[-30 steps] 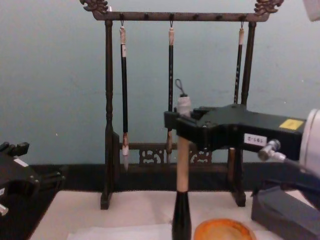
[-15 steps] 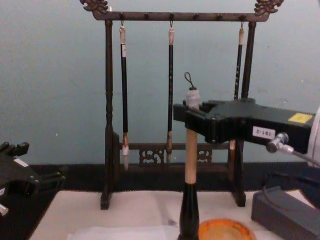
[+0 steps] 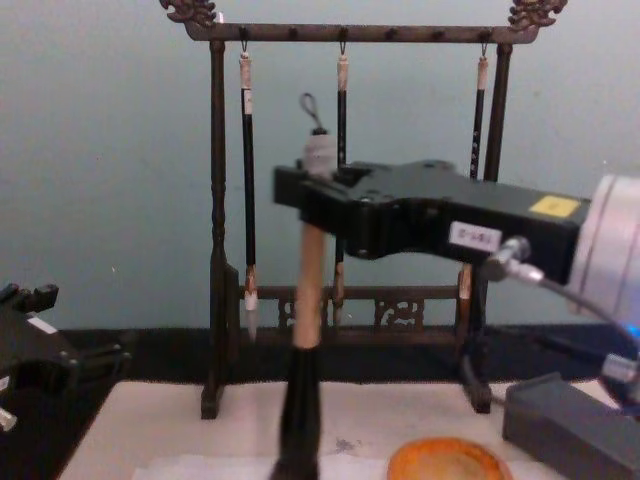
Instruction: Pick up the brush from the inkstone, write on the paper, then place the brush back to its original position.
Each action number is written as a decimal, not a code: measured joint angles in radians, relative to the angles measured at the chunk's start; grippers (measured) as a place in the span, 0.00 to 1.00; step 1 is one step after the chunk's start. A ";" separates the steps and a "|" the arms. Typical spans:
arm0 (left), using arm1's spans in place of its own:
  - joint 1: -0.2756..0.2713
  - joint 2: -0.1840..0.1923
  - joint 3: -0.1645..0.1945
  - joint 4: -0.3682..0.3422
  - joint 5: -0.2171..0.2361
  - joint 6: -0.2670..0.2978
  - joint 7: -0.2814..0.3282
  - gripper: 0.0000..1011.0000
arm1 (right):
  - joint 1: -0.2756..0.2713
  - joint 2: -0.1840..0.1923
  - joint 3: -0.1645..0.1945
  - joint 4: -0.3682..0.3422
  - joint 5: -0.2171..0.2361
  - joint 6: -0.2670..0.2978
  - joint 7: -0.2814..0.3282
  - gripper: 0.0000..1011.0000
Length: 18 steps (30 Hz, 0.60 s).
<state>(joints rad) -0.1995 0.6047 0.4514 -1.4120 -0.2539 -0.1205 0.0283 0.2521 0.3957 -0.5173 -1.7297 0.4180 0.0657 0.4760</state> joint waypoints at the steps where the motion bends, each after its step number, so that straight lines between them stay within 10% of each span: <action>1: 0.000 0.000 0.000 0.000 0.000 0.000 0.000 1.00 | 0.001 -0.002 -0.005 0.000 0.002 0.000 0.003 0.18; 18: 0.000 0.000 0.000 0.000 0.000 0.000 0.000 1.00 | 0.020 -0.001 -0.057 0.038 0.010 0.026 0.021 0.18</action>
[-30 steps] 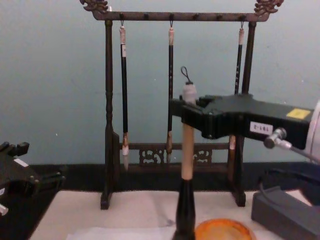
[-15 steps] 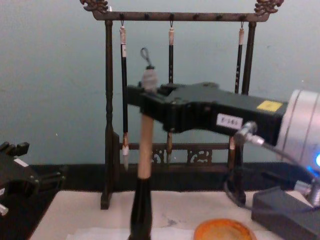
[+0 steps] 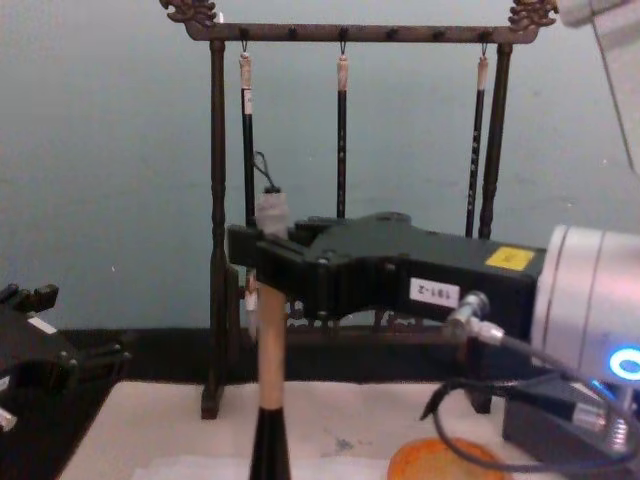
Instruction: Pick up the brush from the inkstone, write on the paper, then place the brush back to its original position.
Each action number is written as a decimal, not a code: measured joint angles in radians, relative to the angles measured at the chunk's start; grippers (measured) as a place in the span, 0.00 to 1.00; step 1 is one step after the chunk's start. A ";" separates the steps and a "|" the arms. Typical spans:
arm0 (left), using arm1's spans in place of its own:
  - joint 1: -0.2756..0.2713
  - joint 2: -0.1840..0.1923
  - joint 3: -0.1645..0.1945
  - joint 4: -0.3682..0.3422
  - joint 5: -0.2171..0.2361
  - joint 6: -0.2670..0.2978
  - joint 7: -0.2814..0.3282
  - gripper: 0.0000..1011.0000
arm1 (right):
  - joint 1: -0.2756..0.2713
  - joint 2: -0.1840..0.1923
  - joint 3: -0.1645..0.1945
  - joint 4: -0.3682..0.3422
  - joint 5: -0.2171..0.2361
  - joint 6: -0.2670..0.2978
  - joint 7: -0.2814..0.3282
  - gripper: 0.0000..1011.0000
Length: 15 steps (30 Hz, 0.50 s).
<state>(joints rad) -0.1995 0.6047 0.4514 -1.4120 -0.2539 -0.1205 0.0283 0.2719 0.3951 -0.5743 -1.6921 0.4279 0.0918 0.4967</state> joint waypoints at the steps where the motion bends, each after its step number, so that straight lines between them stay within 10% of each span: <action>1: 0.000 0.000 0.000 0.000 0.000 0.000 0.000 1.00 | 0.000 0.004 0.003 0.003 -0.001 0.002 -0.005 0.18; 15: 0.000 0.000 0.000 0.000 0.000 0.000 0.000 1.00 | -0.011 0.023 0.052 0.014 -0.002 0.015 -0.048 0.18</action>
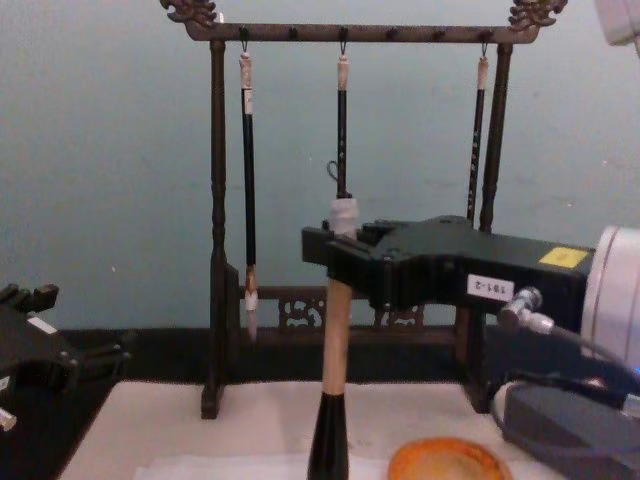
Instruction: Pick up the brush from the inkstone, write on the paper, then place the brush back to its original position.
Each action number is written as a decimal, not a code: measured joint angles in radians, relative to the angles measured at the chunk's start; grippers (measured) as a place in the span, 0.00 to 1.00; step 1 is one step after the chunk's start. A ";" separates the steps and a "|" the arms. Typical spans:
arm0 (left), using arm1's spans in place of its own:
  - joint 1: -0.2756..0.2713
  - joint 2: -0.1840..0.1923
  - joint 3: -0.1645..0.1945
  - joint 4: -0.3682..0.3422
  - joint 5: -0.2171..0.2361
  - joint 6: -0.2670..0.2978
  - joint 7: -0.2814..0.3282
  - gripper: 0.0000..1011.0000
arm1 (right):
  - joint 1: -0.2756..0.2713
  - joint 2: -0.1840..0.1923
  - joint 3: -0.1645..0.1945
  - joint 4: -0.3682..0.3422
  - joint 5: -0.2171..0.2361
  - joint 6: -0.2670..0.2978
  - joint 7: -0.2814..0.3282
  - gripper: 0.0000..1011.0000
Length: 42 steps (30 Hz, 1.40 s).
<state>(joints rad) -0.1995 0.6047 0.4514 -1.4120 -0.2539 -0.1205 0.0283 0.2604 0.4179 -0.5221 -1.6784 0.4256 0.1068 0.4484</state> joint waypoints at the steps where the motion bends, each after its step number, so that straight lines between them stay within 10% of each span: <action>1: 0.000 0.000 0.000 0.000 0.000 0.000 0.000 1.00 | -0.001 0.000 0.002 0.000 0.000 0.001 -0.003 0.18; 42: 0.000 0.000 0.000 0.000 0.000 0.000 0.000 1.00 | -0.031 0.005 0.080 -0.064 0.027 -0.019 -0.028 0.18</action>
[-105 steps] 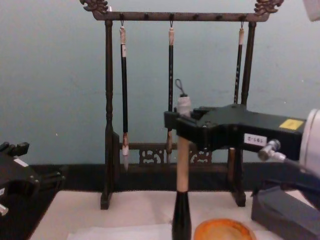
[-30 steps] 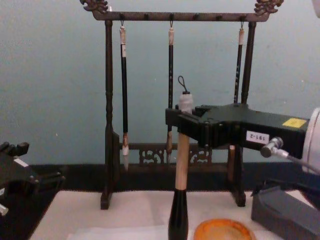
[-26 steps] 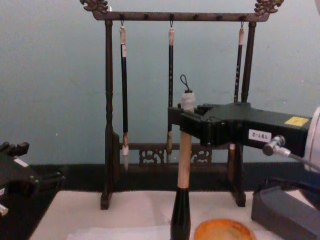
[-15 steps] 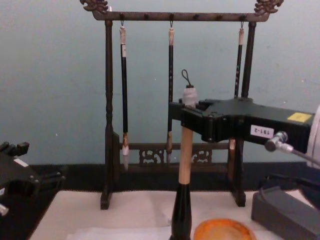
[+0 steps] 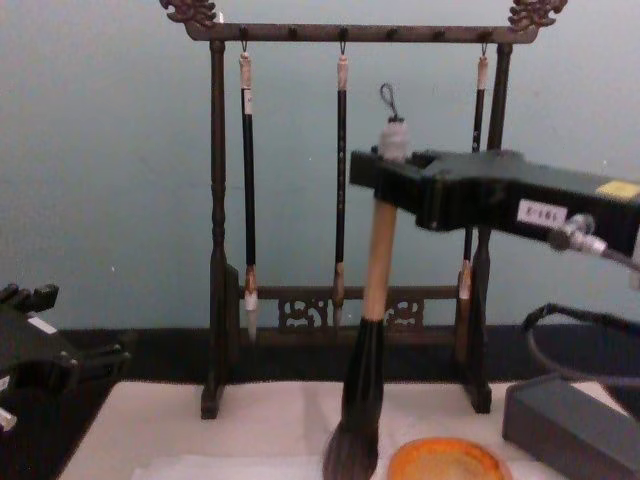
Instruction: Pick up the brush from the inkstone, write on the paper, then place the brush back to its original position.
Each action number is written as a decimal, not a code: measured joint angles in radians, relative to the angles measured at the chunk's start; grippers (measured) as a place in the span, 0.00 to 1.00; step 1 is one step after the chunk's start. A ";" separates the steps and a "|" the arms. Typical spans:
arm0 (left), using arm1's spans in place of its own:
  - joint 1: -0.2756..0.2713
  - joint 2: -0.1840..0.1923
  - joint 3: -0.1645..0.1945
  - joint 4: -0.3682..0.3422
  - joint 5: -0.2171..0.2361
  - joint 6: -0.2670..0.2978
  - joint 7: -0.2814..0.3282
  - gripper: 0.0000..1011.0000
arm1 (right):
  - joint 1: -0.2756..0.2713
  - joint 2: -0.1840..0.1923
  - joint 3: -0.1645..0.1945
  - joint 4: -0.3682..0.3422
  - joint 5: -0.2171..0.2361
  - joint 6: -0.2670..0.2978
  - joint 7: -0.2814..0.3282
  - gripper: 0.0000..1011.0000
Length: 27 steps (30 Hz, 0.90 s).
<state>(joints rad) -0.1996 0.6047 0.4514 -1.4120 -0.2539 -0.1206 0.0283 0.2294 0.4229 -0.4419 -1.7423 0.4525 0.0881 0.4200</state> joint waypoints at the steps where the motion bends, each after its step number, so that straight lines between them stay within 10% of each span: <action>1: 0.000 0.000 0.000 0.000 0.000 0.000 0.000 1.00 | -0.002 0.000 0.007 -0.005 0.006 -0.001 -0.003 0.18; 27: 0.000 0.000 0.000 0.000 0.000 0.000 0.000 1.00 | -0.114 -0.046 0.177 -0.046 0.201 -0.001 -0.145 0.18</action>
<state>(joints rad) -0.1996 0.6046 0.4514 -1.4120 -0.2539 -0.1206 0.0283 0.1157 0.3770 -0.2653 -1.7879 0.6539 0.0875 0.2749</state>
